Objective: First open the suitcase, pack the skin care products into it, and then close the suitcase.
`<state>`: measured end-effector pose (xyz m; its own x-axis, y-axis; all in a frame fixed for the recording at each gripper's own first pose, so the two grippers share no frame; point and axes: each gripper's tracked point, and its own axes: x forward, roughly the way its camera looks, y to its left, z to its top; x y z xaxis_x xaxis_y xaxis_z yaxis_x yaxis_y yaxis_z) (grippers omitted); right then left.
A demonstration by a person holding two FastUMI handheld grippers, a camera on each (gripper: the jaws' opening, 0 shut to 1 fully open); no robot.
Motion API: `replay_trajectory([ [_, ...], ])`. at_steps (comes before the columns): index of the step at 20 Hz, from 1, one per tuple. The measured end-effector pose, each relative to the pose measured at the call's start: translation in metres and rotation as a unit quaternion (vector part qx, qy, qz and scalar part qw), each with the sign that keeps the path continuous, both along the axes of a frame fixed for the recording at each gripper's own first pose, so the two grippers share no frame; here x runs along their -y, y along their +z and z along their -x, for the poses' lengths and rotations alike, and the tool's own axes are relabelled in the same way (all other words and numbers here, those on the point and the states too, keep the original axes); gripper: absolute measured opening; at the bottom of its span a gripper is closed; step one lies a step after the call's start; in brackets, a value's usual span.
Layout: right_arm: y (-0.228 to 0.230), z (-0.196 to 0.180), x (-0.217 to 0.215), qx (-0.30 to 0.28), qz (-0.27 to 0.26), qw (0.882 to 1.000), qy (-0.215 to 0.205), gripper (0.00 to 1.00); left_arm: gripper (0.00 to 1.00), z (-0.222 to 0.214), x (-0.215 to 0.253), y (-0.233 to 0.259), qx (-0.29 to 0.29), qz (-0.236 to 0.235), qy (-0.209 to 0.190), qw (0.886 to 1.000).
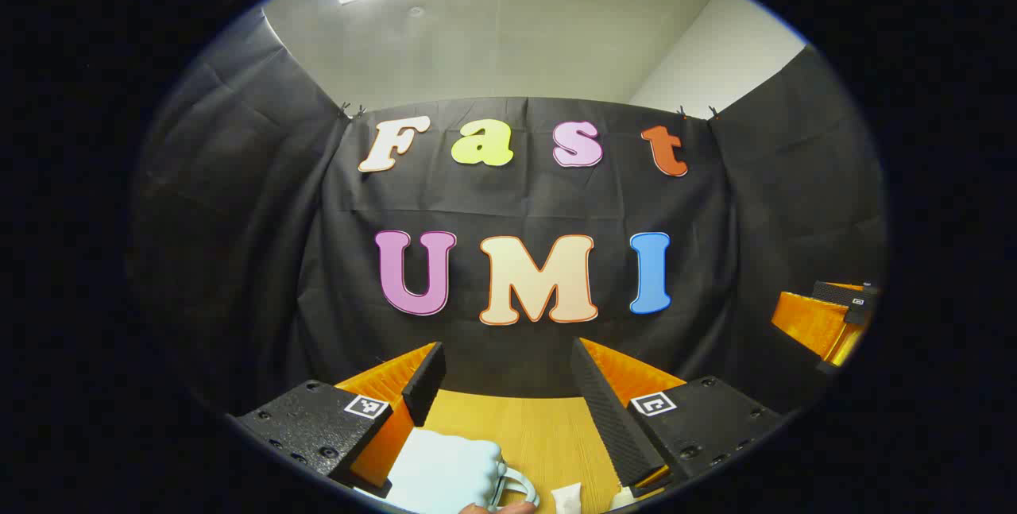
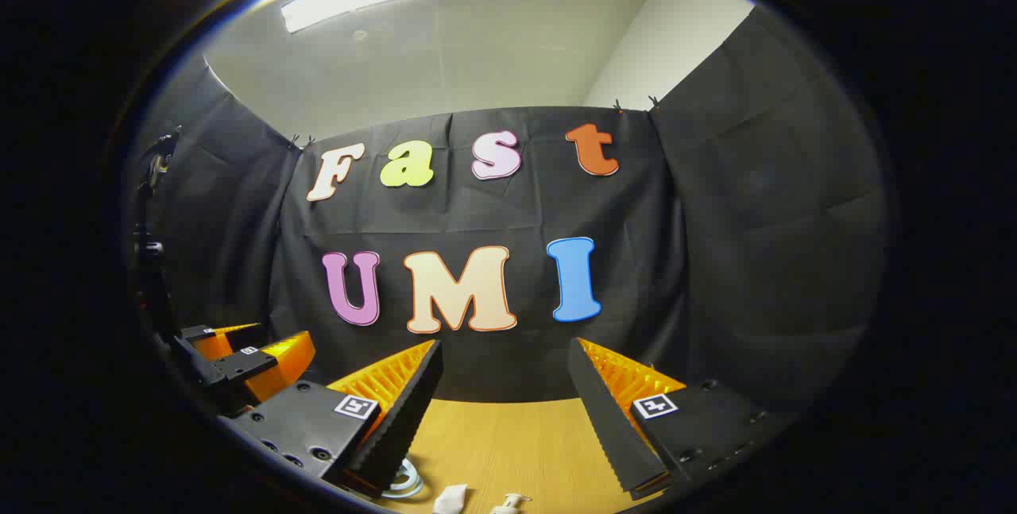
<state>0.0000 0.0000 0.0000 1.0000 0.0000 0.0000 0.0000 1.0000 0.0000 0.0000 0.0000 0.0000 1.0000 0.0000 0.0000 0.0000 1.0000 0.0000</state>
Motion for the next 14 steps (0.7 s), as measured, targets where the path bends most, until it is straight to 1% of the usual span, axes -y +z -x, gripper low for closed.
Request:
replay_trajectory([
  [4,-0.001,-0.003,0.000,-0.001,0.008,1.000,0.009,0.99,0.94,0.003,-0.003,-0.001,0.000,0.000,0.017,1.000],
  [8,-0.003,-0.003,0.004,-0.002,0.001,1.000,0.011,0.99,0.96,0.008,-0.006,0.000,-0.001,-0.002,0.028,1.000],
  [9,-0.002,-0.003,0.003,-0.001,-0.003,1.000,0.011,0.99,0.95,0.009,-0.008,0.001,0.000,-0.004,0.030,1.000],
  [14,0.000,0.002,0.007,0.005,-0.001,1.000,0.007,0.99,0.96,0.014,-0.011,0.000,-0.001,-0.003,0.035,0.999],
])
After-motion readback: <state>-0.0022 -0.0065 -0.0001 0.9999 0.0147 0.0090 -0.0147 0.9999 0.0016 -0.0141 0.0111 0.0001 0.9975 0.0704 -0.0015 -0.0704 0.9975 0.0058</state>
